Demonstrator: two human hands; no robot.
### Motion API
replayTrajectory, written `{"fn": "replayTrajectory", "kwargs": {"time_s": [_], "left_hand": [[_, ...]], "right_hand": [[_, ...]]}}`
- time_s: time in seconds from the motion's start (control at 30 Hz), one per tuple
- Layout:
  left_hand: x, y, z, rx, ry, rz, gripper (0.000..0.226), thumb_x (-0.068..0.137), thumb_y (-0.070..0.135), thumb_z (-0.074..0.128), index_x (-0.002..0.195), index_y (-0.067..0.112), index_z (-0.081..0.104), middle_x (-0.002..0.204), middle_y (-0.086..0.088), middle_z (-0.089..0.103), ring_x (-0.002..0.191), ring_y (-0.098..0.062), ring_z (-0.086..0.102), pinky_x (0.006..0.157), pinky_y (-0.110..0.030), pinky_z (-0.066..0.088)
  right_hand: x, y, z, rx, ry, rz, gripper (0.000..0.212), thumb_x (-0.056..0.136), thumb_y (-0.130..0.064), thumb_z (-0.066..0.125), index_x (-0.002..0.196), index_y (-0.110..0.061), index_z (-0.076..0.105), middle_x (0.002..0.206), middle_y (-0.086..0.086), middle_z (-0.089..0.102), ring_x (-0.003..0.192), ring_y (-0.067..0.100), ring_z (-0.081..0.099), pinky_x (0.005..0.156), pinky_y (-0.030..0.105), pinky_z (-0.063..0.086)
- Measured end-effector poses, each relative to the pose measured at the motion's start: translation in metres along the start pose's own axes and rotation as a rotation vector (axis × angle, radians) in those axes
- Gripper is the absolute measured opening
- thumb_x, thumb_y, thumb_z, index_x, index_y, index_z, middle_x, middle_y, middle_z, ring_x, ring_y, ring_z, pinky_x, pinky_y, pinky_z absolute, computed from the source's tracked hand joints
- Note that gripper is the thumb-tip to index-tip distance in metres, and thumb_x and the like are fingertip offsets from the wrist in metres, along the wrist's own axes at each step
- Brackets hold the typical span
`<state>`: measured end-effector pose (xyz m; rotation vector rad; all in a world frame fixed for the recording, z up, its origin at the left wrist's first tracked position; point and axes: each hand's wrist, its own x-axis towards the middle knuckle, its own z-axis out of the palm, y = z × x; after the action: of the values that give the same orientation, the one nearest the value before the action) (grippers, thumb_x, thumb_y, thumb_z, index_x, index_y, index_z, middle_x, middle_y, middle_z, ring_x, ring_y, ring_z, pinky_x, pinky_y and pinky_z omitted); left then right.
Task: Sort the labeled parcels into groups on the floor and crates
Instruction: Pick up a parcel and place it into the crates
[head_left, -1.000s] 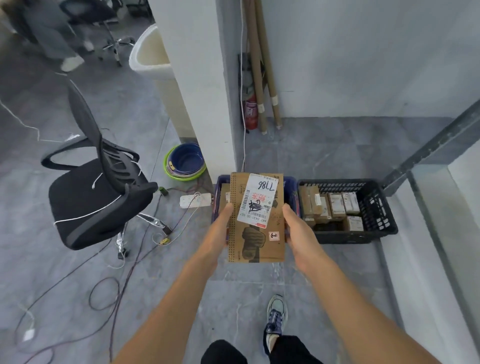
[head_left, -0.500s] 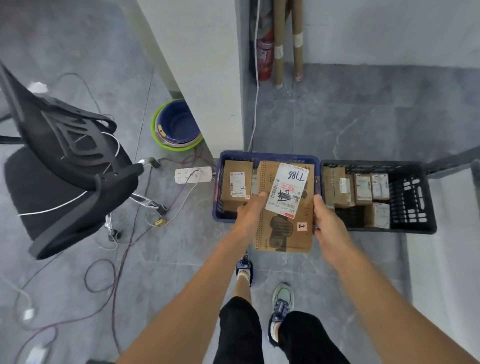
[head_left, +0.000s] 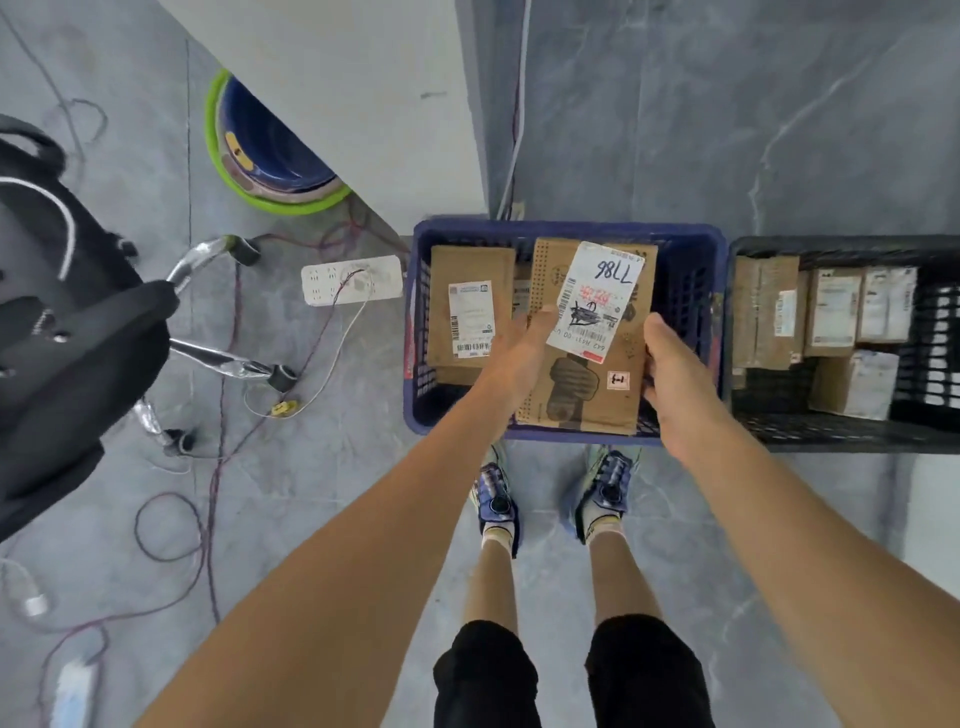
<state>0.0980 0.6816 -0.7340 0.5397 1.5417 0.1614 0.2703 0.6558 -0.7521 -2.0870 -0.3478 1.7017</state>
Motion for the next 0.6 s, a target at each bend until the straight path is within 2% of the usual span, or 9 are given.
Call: {"fn": "replayTrajectory", "kwargs": {"time_s": [0.07,0.17,0.23,0.3,0.37,0.47,0.53,0.6], "left_hand": [[0.032,-0.002,-0.002,-0.001,0.021,-0.017,0.092,0.080,0.084,0.038,0.157,0.033,0.033,0.162,-0.001,0.037,0.148,-0.028,0.034,0.121,-0.059,0.025],[0.090,-0.018,0.001,-0.019,0.063,-0.048,0.104,0.064,0.090,0.037,0.153,0.035,0.040,0.156,-0.001,0.046,0.142,-0.029,0.043,0.118,-0.059,0.029],[0.108,-0.017,0.002,0.014,0.096,-0.061,0.096,0.074,0.086,0.037,0.153,0.032,0.039,0.156,-0.004,0.043,0.142,-0.031,0.041,0.117,-0.059,0.029],[0.126,-0.018,0.003,0.047,0.131,-0.046,0.073,0.094,0.070,0.039,0.152,0.026,0.037,0.155,-0.010,0.037,0.142,-0.035,0.037,0.117,-0.058,0.030],[0.146,-0.023,0.006,0.113,0.160,-0.037,0.064,0.100,0.063,0.037,0.154,0.027,0.038,0.157,-0.010,0.030,0.143,-0.039,0.033,0.116,-0.059,0.029],[0.161,-0.024,0.008,0.160,0.175,-0.042,0.064,0.100,0.064,0.036,0.154,0.030,0.038,0.160,-0.009,0.024,0.145,-0.042,0.028,0.116,-0.062,0.027],[0.169,-0.027,0.010,0.162,0.163,-0.062,0.076,0.092,0.069,0.038,0.154,0.025,0.039,0.161,-0.014,0.027,0.146,-0.042,0.029,0.118,-0.060,0.027],[0.172,-0.028,0.011,0.175,0.168,-0.048,0.089,0.083,0.069,0.037,0.153,0.015,0.041,0.161,-0.018,0.030,0.149,-0.041,0.028,0.120,-0.057,0.028]], "right_hand": [[0.038,0.007,0.008,-0.014,-0.038,0.007,0.050,0.097,-0.066,0.046,0.137,-0.041,0.063,0.138,-0.013,0.067,0.131,0.013,0.058,0.119,0.048,0.034],[0.092,0.017,0.019,-0.027,-0.069,0.033,0.068,0.084,-0.074,0.048,0.144,-0.044,0.056,0.148,-0.013,0.059,0.139,0.015,0.051,0.121,0.052,0.029],[0.118,0.022,0.024,-0.017,-0.054,0.031,0.073,0.081,-0.074,0.048,0.145,-0.041,0.056,0.150,-0.012,0.058,0.140,0.016,0.050,0.121,0.052,0.031],[0.135,0.023,0.030,-0.039,-0.061,0.021,0.060,0.084,-0.070,0.045,0.133,-0.041,0.064,0.142,-0.012,0.064,0.134,0.016,0.055,0.118,0.051,0.037],[0.144,0.022,0.035,-0.064,-0.075,0.025,0.048,0.091,-0.068,0.043,0.124,-0.044,0.067,0.136,-0.014,0.067,0.131,0.016,0.057,0.116,0.051,0.038],[0.159,0.024,0.040,-0.057,-0.095,0.012,0.035,0.103,-0.062,0.041,0.124,-0.048,0.065,0.139,-0.015,0.064,0.135,0.015,0.053,0.118,0.049,0.034],[0.167,0.029,0.042,-0.065,-0.111,-0.015,0.030,0.107,-0.055,0.042,0.125,-0.043,0.063,0.133,-0.020,0.063,0.134,0.013,0.052,0.116,0.044,0.033],[0.170,0.035,0.043,-0.083,-0.122,-0.035,0.038,0.109,-0.052,0.043,0.141,-0.036,0.054,0.126,-0.026,0.054,0.129,0.006,0.046,0.111,0.036,0.031]]}}
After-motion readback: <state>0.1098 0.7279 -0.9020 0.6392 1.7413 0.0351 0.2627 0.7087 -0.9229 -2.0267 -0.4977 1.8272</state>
